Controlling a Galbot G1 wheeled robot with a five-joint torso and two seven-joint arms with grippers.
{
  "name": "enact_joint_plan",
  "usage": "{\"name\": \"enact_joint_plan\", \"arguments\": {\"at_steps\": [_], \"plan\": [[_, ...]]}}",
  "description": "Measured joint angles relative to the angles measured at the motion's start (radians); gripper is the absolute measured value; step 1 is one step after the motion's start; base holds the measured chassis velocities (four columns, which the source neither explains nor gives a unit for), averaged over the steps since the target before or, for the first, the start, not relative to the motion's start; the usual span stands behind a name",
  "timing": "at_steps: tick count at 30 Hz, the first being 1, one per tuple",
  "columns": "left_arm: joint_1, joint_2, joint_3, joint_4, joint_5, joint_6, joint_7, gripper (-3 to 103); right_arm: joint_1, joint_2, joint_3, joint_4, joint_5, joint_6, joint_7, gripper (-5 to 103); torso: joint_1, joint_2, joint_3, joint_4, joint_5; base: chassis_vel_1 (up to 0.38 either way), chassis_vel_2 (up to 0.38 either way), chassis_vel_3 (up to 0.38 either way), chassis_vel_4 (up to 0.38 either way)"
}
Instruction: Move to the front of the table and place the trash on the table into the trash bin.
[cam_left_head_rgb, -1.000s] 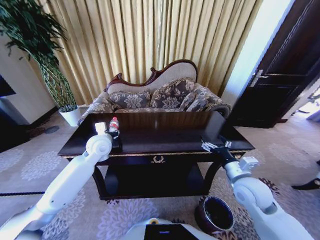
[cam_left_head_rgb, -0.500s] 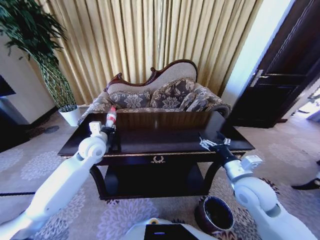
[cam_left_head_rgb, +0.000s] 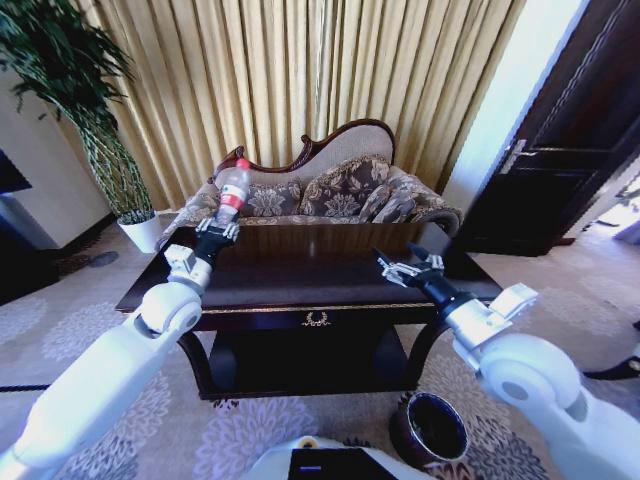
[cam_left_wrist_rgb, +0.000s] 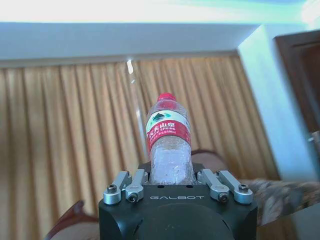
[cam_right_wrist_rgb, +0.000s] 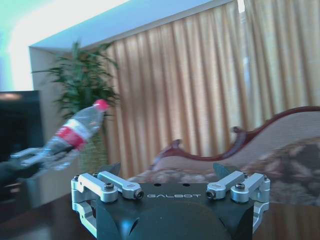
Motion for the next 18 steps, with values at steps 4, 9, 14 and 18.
{"name": "enact_joint_plan", "arguments": {"at_steps": [4, 9, 14, 18], "plan": [[-0.004, 0.023, 0.018, -0.026, 0.007, -0.043, 0.049, 38, 0.061, -0.06, -0.004, -0.006, 0.11, 0.006, -0.016, 100, 0.0, 0.0, 0.0, 0.0, 0.0001, 0.0, 0.0, 0.0, 0.0], [-0.022, 0.068, 0.061, -0.061, -0.006, -0.075, 0.092, 37, 0.176, -0.146, -0.043, -0.038, 0.313, 0.008, -0.061, 100, 0.0, 0.0, 0.0, 0.0001, -0.0001, 0.0, 0.0, 0.0, 0.0], [-0.059, 0.1, 0.086, -0.068, -0.036, -0.09, 0.113, 37, 0.236, -0.195, -0.081, -0.077, 0.394, 0.008, -0.095, 100, 0.0, 0.0, 0.0, 0.0, 0.0, 0.0, 0.0, 0.0, 0.0], [-0.162, 0.121, 0.137, -0.033, -0.068, -0.096, 0.133, 37, 0.409, -0.227, -0.205, -0.173, 0.466, 0.007, -0.11, 100, 0.0, 0.0, 0.0, 0.0, 0.0, 0.0, 0.0, 0.0, 0.0]]}}
